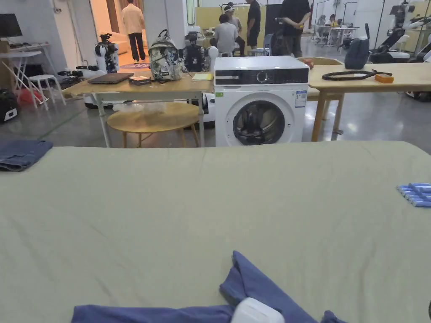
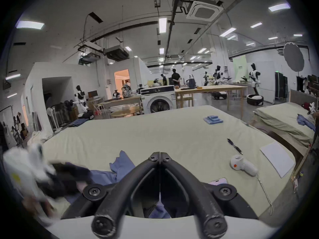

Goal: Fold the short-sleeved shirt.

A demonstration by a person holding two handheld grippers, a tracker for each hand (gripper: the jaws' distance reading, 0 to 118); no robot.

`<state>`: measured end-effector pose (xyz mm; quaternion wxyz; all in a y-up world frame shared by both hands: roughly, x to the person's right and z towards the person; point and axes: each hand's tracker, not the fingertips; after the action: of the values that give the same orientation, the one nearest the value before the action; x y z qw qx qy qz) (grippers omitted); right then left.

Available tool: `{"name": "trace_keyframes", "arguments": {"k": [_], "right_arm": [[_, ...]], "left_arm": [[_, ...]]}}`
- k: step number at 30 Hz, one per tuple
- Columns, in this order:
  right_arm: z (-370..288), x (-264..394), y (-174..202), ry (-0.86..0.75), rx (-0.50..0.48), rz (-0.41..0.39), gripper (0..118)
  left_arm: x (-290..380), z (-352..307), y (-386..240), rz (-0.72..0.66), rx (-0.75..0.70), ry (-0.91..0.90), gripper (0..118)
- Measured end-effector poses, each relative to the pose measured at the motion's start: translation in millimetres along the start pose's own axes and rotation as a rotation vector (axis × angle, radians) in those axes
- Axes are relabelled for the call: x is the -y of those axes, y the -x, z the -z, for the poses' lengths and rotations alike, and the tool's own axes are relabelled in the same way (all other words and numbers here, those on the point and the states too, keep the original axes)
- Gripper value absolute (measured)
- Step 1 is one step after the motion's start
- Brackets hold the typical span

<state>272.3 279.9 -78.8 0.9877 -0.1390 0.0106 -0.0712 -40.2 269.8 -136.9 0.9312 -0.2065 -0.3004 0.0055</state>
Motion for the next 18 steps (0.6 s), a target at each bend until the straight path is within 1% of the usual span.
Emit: {"name": "trace_keyframes", "arguments": {"k": [1,2,4,5,6,8,9,10,12,14,15,16,17,18], "right_arm": [[-0.7,1.3,3.2,0.0,-0.023,-0.007,0],[-1.6,3.4,6.8,-0.005,-0.027,-0.013,0],[-3.0,6.4,18.9,-0.003,-0.034,-0.052,0],[-3.5,8.4,22.9,-0.003,-0.034,-0.056,0],[-3.9,10.1,26.6,0.001,-0.042,-0.063,0],[-1.5,10.6,35.1,0.0,-0.052,-0.063,0],[0.1,10.9,38.1,0.001,-0.063,-0.059,0],[2.2,11.1,39.2,0.004,-0.082,-0.048,0],[5.3,10.3,41.4,0.009,-0.101,-0.038,0],[6.0,9.7,44.3,0.012,-0.107,-0.046,0],[6.2,9.2,43.4,0.016,-0.108,-0.05,0],[6.1,9.2,43.1,0.019,-0.108,-0.048,0],[5.8,9.6,42.2,0.019,-0.112,-0.037,0],[5.9,10.7,39.8,0.028,-0.122,-0.017,0]], "left_arm": [[-8.7,-19.1,19.1,-0.009,-0.059,-0.035,22],[-11.3,-39.1,32.6,-0.006,-0.115,-0.066,1],[-11.3,-80.1,57.7,-0.022,-0.294,-0.132,0],[-8.0,-95.8,68.6,-0.042,-0.376,-0.159,0],[-5.1,-110.7,82.2,-0.064,-0.382,-0.147,0],[0.3,-126.1,98.9,-0.113,-0.472,-0.106,0],[2.8,-133.5,110.1,-0.13,-0.497,-0.096,0],[4.6,-137.9,123.8,-0.137,-0.47,-0.096,0],[3.6,-141.7,141.9,-0.19,-0.51,-0.066,0],[0.9,-131.8,172.1,-0.236,-0.47,-0.015,0],[-2.1,-119.1,192.7,-0.276,-0.474,0.069,7],[-0.7,-107.4,209.6,-0.31,-0.456,0.1,35],[1.2,-92.7,229.1,-0.34,-0.445,0.145,54],[5.6,-76.4,250.7,-0.385,-0.439,0.237,52]]}}
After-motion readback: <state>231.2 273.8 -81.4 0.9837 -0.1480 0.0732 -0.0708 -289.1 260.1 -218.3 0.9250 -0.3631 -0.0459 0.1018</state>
